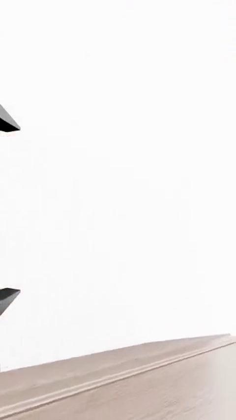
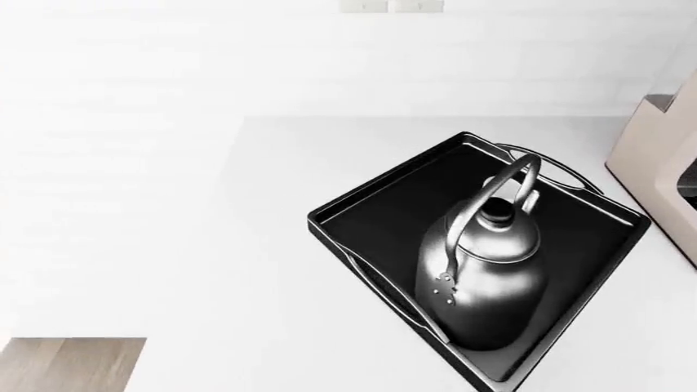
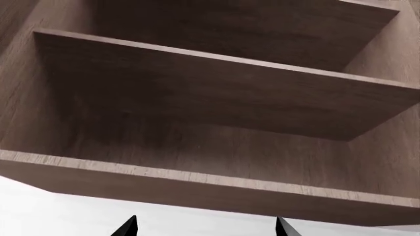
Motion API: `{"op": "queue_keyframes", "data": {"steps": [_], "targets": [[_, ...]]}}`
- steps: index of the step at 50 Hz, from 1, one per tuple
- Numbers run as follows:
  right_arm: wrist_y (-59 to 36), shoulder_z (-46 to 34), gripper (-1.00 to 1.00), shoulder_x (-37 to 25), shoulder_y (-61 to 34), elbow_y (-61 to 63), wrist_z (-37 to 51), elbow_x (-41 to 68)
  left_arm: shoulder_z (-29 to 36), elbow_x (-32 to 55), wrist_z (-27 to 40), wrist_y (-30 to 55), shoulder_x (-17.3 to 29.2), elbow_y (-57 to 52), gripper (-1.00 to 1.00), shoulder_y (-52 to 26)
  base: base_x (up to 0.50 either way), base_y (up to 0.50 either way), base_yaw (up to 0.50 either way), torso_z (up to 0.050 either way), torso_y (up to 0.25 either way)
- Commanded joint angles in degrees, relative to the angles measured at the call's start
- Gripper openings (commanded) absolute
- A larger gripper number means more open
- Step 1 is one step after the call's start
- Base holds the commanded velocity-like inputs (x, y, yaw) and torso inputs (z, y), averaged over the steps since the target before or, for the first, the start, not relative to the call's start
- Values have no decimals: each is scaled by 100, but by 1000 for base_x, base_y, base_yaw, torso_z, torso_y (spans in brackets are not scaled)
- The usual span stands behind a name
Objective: Pick the kettle from the counter and place it on the tray. Then pick the mug from the cabinet and place it on the tray. Then close the cabinet doors.
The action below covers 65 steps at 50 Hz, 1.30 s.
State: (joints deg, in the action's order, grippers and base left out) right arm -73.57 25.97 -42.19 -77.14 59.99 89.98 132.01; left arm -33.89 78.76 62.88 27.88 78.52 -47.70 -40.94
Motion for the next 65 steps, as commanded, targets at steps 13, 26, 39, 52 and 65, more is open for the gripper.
{"op": "queue_keyframes", "data": {"steps": [13, 26, 39, 52, 65], "targets": [[249, -336, 100, -174, -186, 0, 0, -85, 1855, -4372, -6039, 3443, -4009, 914, 100, -4881, 0, 0, 0, 0, 0], [500, -408, 100, -457, -272, 0, 0, -54, 1796, -6182, -6509, 5426, -6980, 2277, 100, -7792, 0, 0, 0, 0, 0], [548, -193, 100, -708, -247, 0, 0, 186, 2036, -6145, -6213, 4528, -7777, 3736, 100, -8269, 0, 0, 0, 1, 1], [644, -255, 100, -783, -429, 0, 0, 369, 2821, -5050, -5461, 2921, -7828, 6179, 100, -9361, 0, 0, 0, 2, 2], [1074, -804, 100, -1128, -992, 0, 0, 409, 3571, -3905, -4982, 2315, -7842, 6649, 100, -9406, 0, 0, 0, 1, 2]]}}
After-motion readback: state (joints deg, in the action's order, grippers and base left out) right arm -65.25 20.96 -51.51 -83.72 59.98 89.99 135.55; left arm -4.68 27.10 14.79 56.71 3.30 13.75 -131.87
